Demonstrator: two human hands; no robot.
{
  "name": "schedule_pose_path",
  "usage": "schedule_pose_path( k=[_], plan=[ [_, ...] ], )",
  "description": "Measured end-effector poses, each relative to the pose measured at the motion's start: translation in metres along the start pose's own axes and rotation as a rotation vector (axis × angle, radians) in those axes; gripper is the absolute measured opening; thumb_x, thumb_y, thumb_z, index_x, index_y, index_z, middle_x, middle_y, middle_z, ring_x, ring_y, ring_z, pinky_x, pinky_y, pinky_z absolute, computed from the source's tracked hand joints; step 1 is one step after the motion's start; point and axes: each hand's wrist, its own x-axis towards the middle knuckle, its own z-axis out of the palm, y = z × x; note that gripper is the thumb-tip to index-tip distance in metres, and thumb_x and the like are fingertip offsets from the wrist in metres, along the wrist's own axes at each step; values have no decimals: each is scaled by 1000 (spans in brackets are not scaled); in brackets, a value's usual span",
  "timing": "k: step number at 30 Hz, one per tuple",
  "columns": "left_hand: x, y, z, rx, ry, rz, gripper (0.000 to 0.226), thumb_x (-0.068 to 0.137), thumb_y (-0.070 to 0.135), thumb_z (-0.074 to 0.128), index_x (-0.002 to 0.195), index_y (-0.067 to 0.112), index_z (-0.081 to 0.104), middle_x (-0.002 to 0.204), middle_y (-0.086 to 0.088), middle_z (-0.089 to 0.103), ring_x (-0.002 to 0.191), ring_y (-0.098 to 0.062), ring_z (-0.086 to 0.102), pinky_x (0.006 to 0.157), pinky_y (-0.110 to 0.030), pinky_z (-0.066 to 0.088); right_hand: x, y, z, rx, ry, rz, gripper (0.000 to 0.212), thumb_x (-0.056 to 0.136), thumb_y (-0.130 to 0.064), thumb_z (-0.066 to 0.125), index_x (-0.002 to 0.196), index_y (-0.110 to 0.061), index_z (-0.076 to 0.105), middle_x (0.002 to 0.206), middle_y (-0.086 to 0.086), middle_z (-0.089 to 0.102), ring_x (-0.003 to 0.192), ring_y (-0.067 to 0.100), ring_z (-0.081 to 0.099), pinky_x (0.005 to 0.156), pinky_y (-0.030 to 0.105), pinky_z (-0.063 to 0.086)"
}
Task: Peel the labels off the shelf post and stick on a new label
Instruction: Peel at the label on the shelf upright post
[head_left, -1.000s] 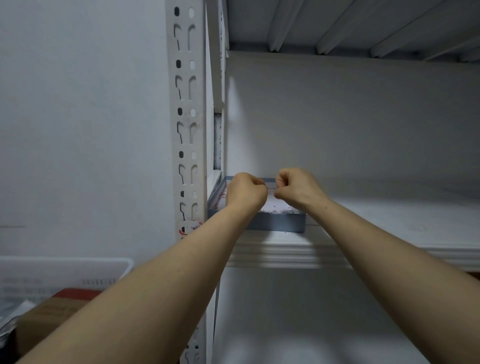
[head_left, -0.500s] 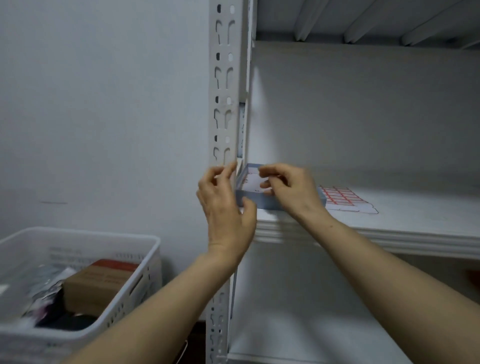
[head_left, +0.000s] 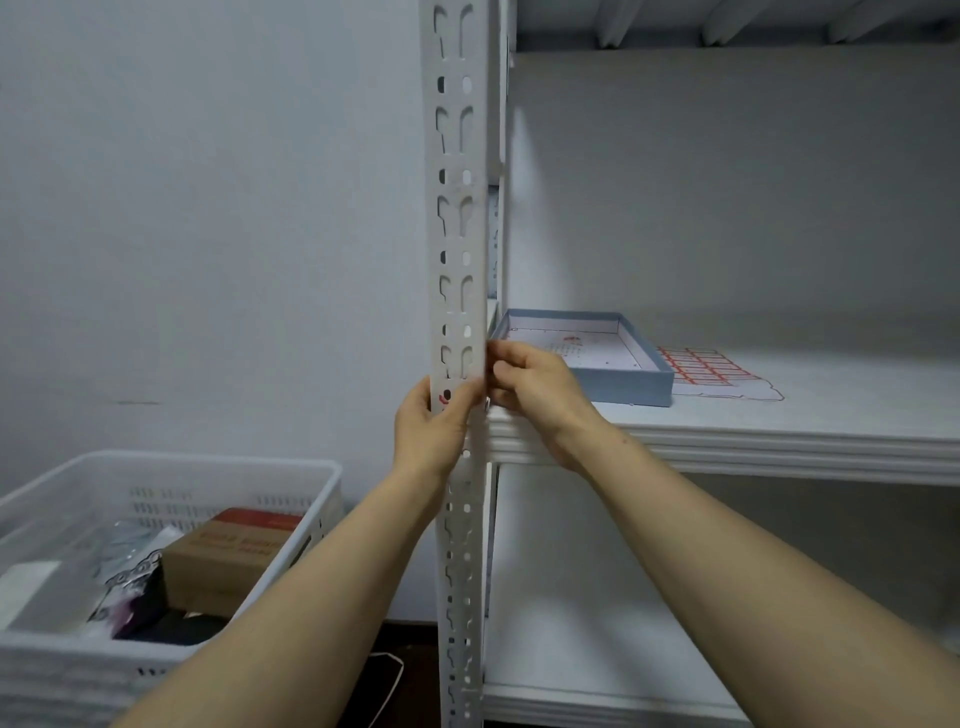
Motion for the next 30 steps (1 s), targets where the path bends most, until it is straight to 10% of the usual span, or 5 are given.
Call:
schedule_pose_path(
  k=[21, 30],
  plan=[
    [7, -15, 9, -158, 10, 29, 28, 88, 13, 59, 115, 4, 57, 93, -2, 67, 69, 2, 64, 61, -8, 49, -2, 6, 1, 34, 9, -36, 36, 94, 0, 38, 101, -21, 66, 94, -2, 68, 92, 15, 64, 90, 24, 50],
    [7, -17, 9, -181, 15, 40, 26, 88, 11, 60, 112, 2, 58, 87, -1, 67, 69, -2, 63, 63, -10, 50, -3, 1, 0, 30, 23, 40, 39, 94, -2, 39, 75, -23, 66, 111, 20, 67, 106, 34, 63, 101, 41, 47]
  ],
)
